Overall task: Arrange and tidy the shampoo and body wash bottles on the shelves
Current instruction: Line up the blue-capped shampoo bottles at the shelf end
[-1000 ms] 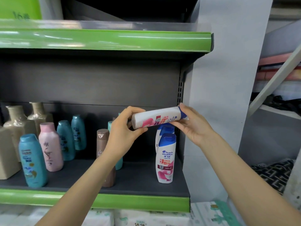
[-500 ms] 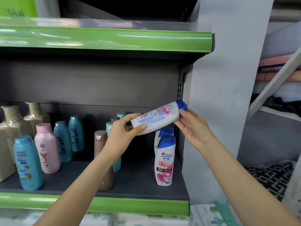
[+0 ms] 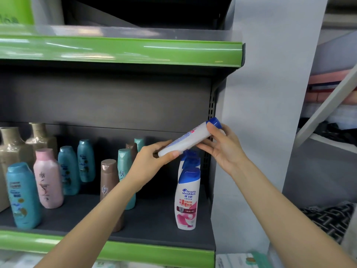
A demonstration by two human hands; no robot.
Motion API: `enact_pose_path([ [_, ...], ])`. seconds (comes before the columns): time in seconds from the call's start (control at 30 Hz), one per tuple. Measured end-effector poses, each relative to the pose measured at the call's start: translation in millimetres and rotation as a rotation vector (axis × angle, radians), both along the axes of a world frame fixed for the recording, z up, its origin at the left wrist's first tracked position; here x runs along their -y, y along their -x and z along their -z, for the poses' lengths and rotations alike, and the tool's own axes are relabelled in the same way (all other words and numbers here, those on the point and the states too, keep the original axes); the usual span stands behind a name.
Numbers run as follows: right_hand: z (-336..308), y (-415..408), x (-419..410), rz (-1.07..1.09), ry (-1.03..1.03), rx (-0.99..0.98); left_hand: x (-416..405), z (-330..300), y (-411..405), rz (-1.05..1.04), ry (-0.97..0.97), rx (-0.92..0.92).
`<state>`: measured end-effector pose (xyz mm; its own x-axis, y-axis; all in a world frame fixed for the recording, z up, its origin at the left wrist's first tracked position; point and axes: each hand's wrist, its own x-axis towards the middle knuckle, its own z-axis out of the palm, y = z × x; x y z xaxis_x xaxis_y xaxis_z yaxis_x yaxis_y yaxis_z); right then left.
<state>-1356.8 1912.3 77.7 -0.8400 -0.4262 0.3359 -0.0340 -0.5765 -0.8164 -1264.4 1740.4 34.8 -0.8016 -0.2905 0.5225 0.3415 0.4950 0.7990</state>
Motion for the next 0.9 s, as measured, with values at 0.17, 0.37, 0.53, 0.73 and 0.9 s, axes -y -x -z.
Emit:
enact_pose_path([
  [0.17, -2.2, 9.7, 13.8, 0.11, -0.065, -0.025, -10.7, -13.8, 18.4, -0.339, 0.508, -0.116],
  [0.37, -7.4, 22.3, 33.5, 0.172, -0.211, -0.12, -26.1, -27.4, 38.8, -0.523, 0.744, -0.121],
  [0.53, -4.6, 43.4, 34.7, 0.172, -0.399, -0.268, -6.8, -26.1, 62.1, -0.38, 0.486, 0.022],
  [0.73, 1.3, 71.2, 35.8, 0.311, -0.589, -0.545, 14.3, -16.5, 90.7, -0.343, 0.409, -0.004],
  [0.9, 16.9, 91.4, 38.0, 0.344, -0.956, -0.589, 32.8, -1.7, 114.8, -0.325, 0.336, 0.057],
])
